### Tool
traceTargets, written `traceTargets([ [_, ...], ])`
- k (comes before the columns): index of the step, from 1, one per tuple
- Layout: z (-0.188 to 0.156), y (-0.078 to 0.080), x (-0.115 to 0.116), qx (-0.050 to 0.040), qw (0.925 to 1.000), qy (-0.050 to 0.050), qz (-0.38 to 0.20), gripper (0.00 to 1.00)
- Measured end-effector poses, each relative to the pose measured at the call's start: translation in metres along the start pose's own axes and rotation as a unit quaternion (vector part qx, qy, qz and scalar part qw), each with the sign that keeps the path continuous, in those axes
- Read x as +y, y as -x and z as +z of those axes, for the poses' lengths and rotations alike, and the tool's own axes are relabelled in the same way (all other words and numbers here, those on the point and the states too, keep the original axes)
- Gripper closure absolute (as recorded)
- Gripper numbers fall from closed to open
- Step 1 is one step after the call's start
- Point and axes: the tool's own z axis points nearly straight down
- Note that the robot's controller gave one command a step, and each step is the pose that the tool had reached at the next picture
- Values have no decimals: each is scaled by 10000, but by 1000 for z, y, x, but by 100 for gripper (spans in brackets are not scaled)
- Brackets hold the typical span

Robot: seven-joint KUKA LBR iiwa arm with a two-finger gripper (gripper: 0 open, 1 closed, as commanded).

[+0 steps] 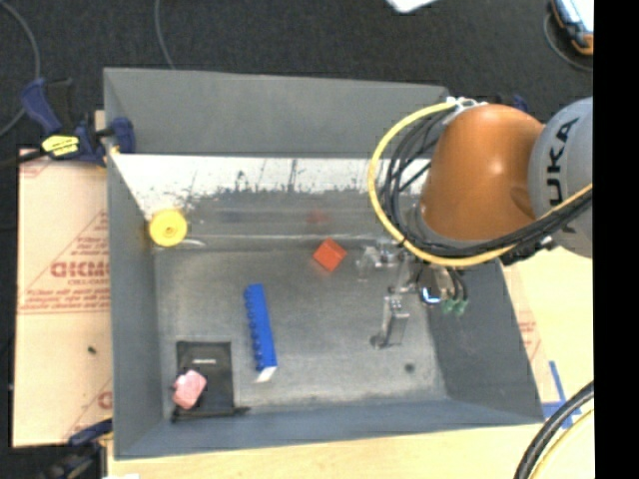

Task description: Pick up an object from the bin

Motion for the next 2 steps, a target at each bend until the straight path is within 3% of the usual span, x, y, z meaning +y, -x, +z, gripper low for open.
traceTargets([
  [1,-5,2,0,-43,10000,-1,0,0],
  [2,79,16,70,-32,9885,9,1514,0],
])
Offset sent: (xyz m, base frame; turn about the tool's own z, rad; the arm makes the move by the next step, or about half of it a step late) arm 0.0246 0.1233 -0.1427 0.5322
